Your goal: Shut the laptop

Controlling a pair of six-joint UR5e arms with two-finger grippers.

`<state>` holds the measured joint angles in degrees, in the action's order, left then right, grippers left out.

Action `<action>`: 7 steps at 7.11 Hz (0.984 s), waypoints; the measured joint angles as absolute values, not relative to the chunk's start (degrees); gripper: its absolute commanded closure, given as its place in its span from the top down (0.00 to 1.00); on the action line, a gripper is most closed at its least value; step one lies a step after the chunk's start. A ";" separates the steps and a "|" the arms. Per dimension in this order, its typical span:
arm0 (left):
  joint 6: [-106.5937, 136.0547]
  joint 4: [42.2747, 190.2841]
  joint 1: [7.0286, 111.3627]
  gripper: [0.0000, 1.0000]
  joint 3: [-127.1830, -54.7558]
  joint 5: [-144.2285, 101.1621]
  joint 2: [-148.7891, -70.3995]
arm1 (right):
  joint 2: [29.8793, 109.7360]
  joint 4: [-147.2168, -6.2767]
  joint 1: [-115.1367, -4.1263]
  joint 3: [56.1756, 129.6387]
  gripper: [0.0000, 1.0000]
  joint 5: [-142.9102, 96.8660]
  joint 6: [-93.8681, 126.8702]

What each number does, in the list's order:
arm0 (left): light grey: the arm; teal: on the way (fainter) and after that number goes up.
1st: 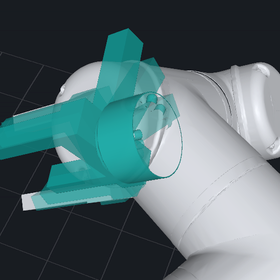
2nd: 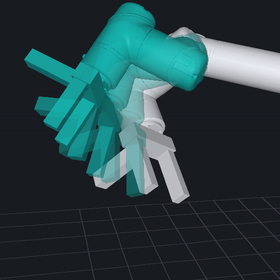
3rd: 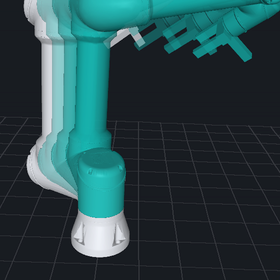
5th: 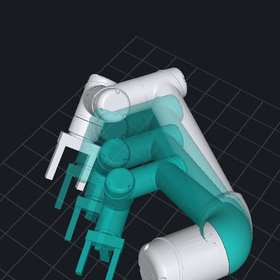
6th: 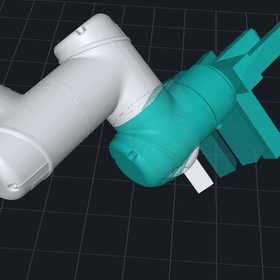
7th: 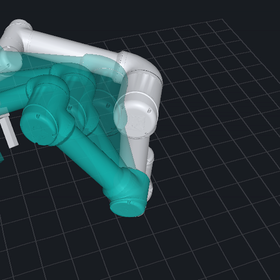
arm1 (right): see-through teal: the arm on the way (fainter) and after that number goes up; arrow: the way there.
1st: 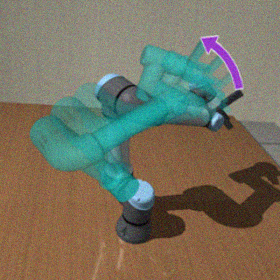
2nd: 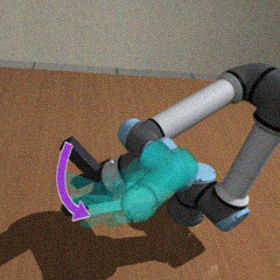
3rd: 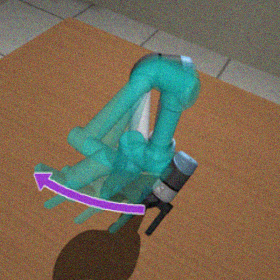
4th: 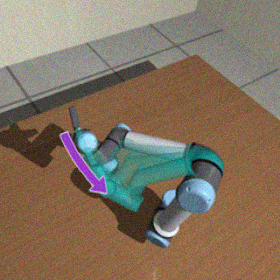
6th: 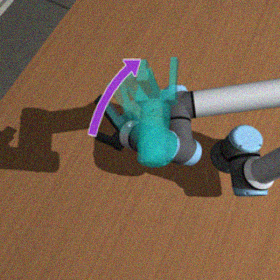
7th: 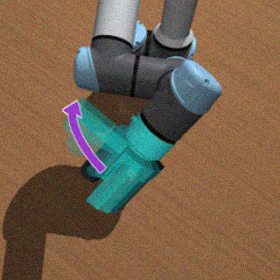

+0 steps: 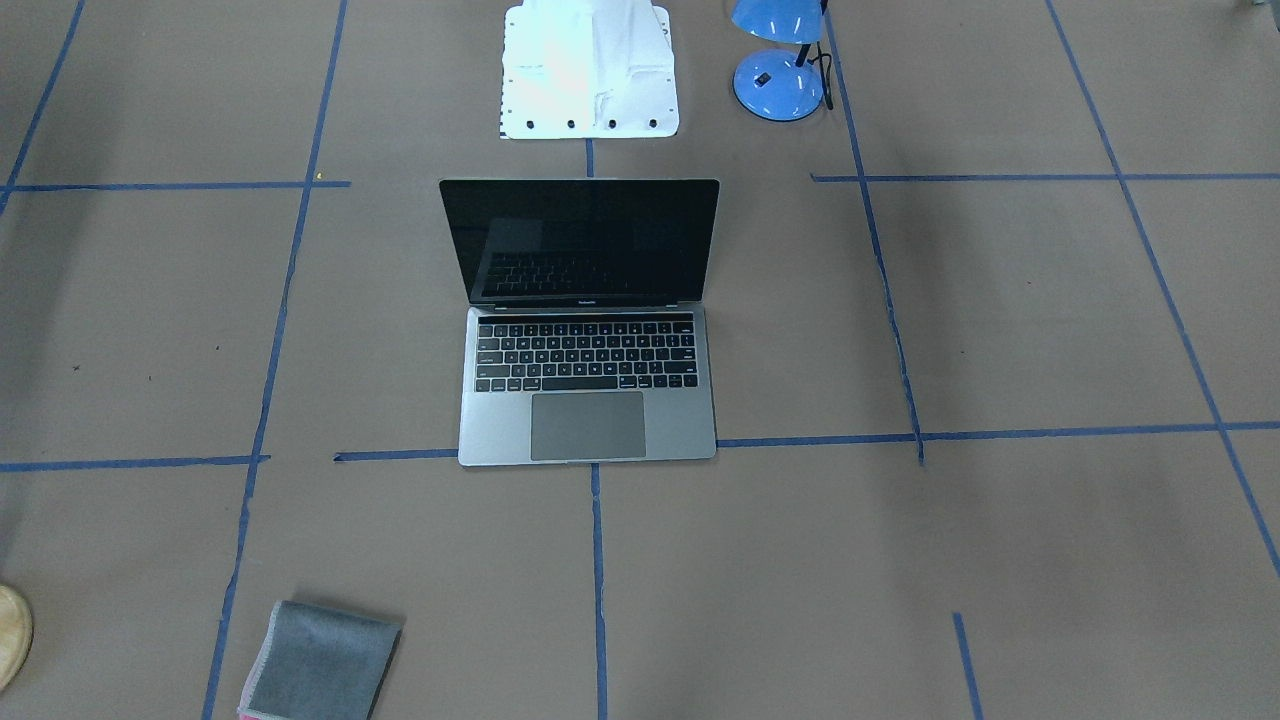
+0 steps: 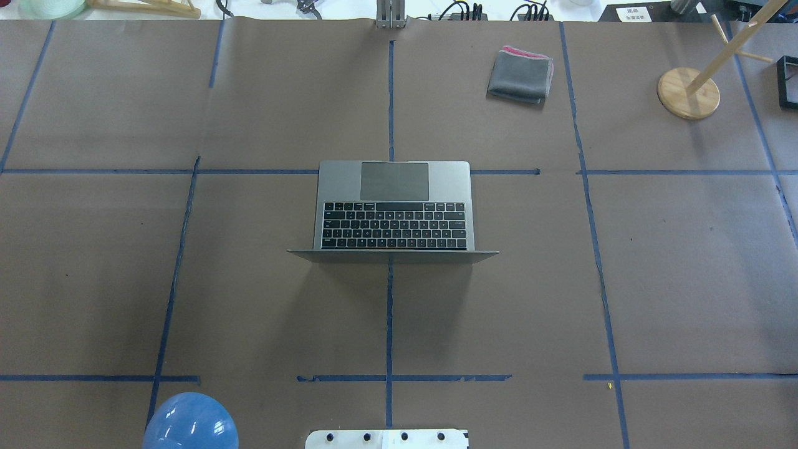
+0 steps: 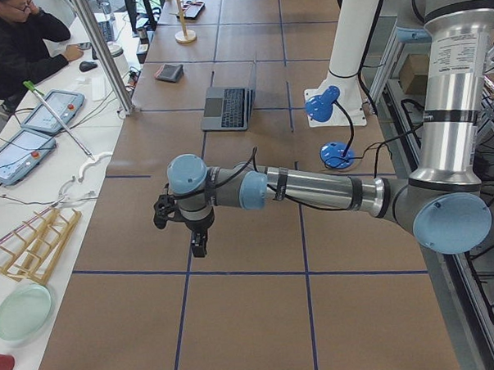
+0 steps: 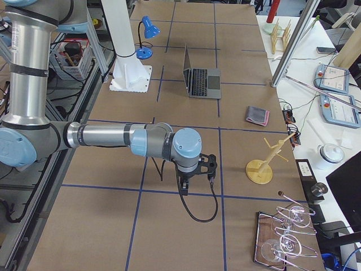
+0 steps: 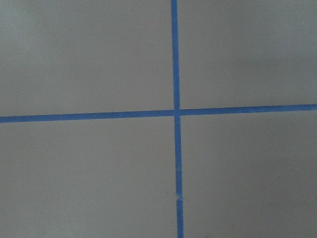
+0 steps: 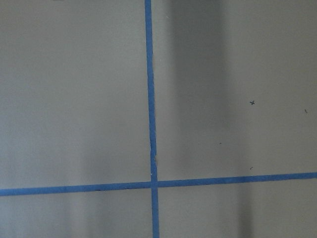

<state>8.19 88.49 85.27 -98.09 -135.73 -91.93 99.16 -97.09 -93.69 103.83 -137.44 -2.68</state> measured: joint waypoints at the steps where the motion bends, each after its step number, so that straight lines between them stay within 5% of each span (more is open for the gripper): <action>1: 13.55 88.60 81.68 0.97 -101.06 -135.76 -91.94 | 98.99 -97.14 -93.65 104.93 0.96 -138.53 -2.70; 2: 18.67 89.04 78.21 0.81 -103.51 -135.76 -91.96 | 99.04 -97.07 -93.63 106.02 0.73 -140.86 -2.70; 4: 31.27 93.79 70.74 0.34 -106.86 -135.63 -92.01 | 98.96 -96.96 -93.08 108.69 0.37 -144.15 -1.30; 7: 49.20 110.03 59.64 0.34 -107.54 -135.16 -92.11 | 98.92 -96.92 -86.14 116.57 0.41 -145.34 3.01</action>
<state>49.20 110.03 59.64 -107.54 -135.16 -92.11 98.92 -96.92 -86.14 116.57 -145.34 3.01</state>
